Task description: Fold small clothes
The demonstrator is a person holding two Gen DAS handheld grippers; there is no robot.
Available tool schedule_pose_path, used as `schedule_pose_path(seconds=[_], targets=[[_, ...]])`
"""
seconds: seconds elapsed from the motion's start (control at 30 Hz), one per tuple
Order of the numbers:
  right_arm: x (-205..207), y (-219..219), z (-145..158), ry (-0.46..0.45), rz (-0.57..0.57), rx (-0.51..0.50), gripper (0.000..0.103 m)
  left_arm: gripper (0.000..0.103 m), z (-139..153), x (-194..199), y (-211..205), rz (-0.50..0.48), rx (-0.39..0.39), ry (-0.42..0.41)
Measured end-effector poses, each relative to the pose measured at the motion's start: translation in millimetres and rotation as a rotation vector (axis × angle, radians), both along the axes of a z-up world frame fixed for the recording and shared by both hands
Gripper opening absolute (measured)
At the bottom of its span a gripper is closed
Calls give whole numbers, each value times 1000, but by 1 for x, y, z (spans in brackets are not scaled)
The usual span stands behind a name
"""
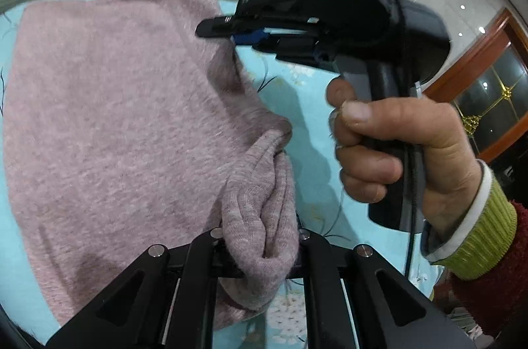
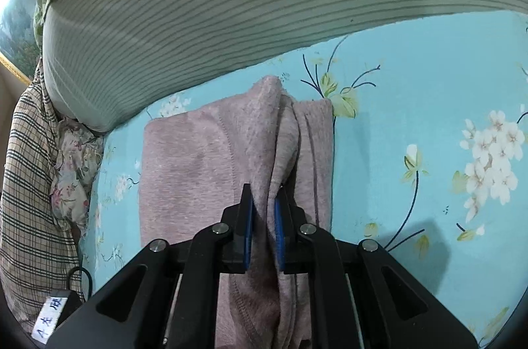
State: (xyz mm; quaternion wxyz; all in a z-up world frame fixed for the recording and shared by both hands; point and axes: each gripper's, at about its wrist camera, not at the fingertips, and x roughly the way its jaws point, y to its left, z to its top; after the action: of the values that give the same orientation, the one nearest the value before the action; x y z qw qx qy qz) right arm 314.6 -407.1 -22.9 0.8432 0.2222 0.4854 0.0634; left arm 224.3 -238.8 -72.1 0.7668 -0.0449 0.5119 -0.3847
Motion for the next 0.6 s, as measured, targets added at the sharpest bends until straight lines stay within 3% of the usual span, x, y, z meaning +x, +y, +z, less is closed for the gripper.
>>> schedule_pose_path(seconds=[0.1,0.17,0.23,0.27,0.37,0.43,0.6], targets=[[-2,-2,-1,-1,-9,30,16,11,-16,8,-4,6,10,33],[-5,-2,2,-2,-16,32,18,18,-15,11,1,11,3,50],[-10,-3,6,-6,-23,34,21,40,-15,12,12,14,3,50],[-14,-5,8,-10,-26,34,23,44,-12,9,18,18,3,42],[-27,-4,11,-14,-37,43,42,55,-4,1,44,37,-8,32],[-38,-5,9,-13,-41,47,61,65,-1,0,65,69,-8,36],[-46,0,-5,26,-33,70,67,79,-3,15,116,201,-6,56]])
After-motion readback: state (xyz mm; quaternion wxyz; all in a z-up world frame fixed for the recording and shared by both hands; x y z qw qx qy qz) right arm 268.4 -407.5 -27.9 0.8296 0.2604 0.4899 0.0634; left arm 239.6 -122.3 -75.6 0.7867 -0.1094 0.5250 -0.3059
